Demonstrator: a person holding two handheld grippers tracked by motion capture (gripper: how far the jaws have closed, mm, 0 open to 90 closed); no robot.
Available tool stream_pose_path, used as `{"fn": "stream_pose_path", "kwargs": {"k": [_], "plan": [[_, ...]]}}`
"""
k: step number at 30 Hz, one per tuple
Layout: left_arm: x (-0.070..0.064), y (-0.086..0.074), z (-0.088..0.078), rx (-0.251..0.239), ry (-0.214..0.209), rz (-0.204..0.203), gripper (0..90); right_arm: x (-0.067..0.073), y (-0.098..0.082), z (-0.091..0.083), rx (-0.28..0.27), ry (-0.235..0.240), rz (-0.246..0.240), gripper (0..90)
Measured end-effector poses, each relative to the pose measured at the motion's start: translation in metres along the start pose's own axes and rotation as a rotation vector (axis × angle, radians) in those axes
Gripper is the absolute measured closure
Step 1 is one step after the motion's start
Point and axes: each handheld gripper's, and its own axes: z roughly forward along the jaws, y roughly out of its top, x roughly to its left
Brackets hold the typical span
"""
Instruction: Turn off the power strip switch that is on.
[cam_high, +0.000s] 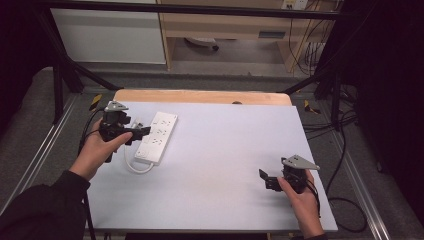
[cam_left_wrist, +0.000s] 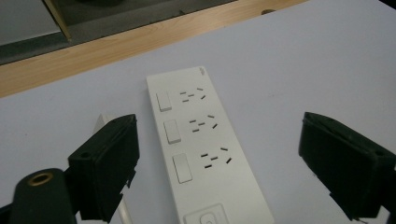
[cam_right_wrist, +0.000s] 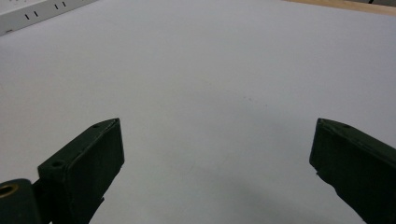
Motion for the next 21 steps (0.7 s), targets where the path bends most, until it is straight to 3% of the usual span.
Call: {"fn": "stream_pose_path", "kwargs": {"k": [8, 13, 21], "plan": [[-0.001, 0.006, 0.005, 0.016, 0.014, 0.010, 18.6, 0.001, 0.000, 0.000, 0.000, 0.004, -0.004, 3.7], [0.001, 0.008, 0.006, 0.014, 0.006, 0.023, 38.7, 0.000, 0.000, 0.000, 0.000, 0.004, 0.002, 3.7], [0.009, 0.012, 0.011, 0.023, 0.024, -0.006, 52.5, 0.000, 0.000, -0.001, -0.002, 0.005, 0.005, 3.7]]}}
